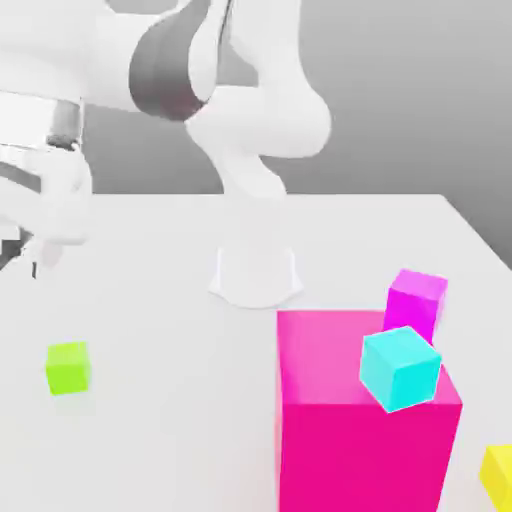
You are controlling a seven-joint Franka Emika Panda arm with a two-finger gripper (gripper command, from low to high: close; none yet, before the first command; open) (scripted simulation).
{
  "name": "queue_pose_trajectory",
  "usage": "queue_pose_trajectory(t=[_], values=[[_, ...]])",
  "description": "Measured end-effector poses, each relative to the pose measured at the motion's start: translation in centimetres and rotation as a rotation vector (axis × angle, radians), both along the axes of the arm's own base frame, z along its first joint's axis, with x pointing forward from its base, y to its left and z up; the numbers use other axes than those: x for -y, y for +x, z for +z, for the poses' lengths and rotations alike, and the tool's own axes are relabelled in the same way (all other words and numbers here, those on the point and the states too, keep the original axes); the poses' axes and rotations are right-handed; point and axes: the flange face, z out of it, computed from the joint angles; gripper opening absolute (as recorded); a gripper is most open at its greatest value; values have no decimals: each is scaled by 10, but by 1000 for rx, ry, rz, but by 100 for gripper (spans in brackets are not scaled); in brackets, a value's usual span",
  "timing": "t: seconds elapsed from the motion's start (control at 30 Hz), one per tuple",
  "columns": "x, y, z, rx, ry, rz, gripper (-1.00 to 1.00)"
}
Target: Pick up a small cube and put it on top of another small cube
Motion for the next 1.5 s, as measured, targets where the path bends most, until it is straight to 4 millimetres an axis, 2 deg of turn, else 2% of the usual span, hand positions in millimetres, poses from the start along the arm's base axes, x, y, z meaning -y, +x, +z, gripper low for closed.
queue_pose_trajectory(t=[0.07, 0.1, 0.2, 0.4, 0.43, 0.63, 0.7, 0.87, 0.9, 0.97, 1.13, 1.27, 1.37, 1.5], values=[[17, -27, -42, -47, 48, -112, 0], [29, -47, -62, -69, 73, -185, 0], [37, -88, -116, -128, 140, -330, 0], [36, -95, -180, -144, 154, -355, 0], [35, -95, -187, -145, 155, -355, -100], [35, -95, -191, -144, 154, -355, -100], [35, -95, -181, -143, 154, -356, -100], [35, -95, -134, -143, 155, -355, -100], [28, -83, -124, -144, 153, -320, -100], [3, -47, -104, -149, 147, -205, -100], [-79, 31, -46, -159, 129, 85, -100], [-155, 70, 3, -168, 114, 297, -100], [-228, 85, 41, -178, 100, 477, -100], [-328, 79, 90, -194, 75, 714, -100]])
